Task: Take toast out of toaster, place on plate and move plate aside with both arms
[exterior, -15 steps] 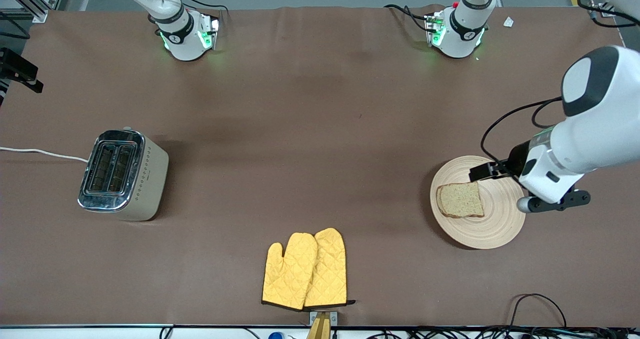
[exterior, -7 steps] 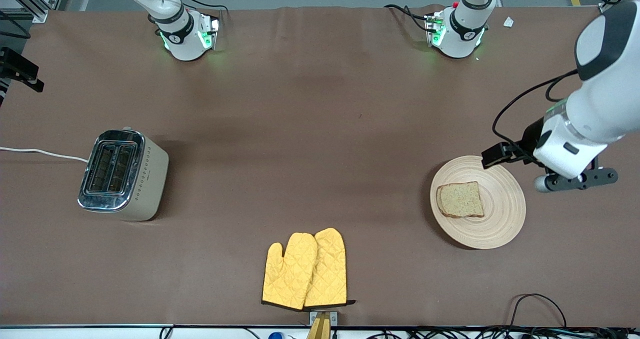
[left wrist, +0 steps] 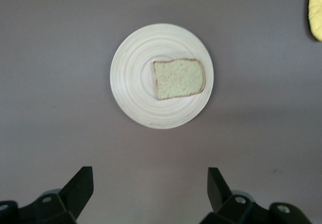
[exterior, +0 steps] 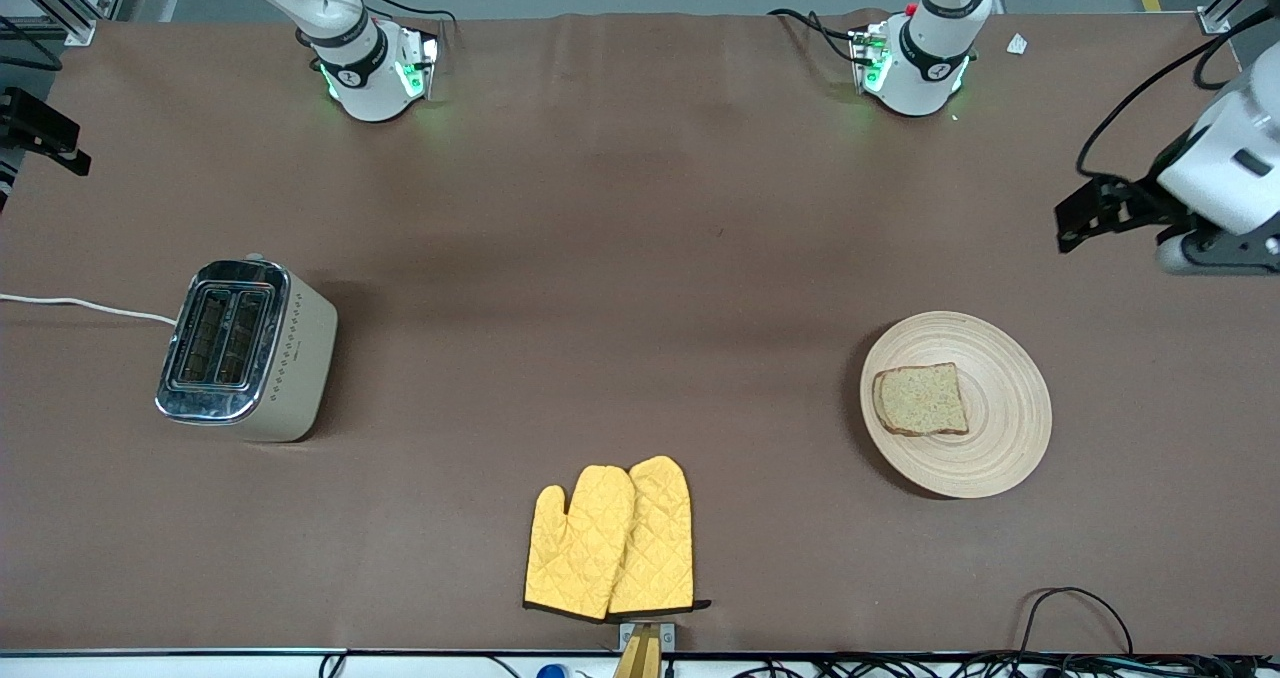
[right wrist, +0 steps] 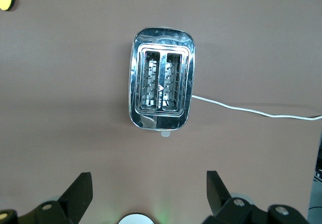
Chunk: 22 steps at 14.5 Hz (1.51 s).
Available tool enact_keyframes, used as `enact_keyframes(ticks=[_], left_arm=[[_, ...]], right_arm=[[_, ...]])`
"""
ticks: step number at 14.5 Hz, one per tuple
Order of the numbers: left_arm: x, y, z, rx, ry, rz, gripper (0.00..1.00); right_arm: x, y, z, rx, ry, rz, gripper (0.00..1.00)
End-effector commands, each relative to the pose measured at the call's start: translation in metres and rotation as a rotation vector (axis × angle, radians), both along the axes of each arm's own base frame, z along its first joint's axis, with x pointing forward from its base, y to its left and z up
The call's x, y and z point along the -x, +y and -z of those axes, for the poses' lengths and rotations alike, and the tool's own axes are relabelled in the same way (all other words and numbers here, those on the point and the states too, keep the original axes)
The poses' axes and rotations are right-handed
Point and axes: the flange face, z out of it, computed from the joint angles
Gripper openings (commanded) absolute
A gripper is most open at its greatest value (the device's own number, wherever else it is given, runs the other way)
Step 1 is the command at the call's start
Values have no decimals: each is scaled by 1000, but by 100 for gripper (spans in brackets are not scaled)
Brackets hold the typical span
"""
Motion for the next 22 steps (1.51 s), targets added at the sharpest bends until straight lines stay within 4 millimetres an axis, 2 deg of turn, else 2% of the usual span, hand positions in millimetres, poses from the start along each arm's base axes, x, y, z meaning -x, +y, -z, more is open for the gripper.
enact_keyframes(ticks=[1,5,6,9,12,16,22], left_arm=[[44,0,0,1,16,17,100],[79,-11,-2,-4,7,32,100],[81,-14,-3,17,9,42,100],[83,-6,-11,95,23,18,100],[85,-8,-25,86,8,19,100],[87,-4,-28,82,17,13,100],[90,-1,-32,26,19,8,100]], right_arm=[[6,-2,-5,-11,-3,-2,100],[6,-2,-4,-12,-2,1,100],[6,1,-3,-13,1,-5,100],[5,3,0,-13,6,-8,100],[4,4,1,-12,9,-6,100],[5,19,2,-14,22,-26,100],[6,22,2,-14,30,-33,100]])
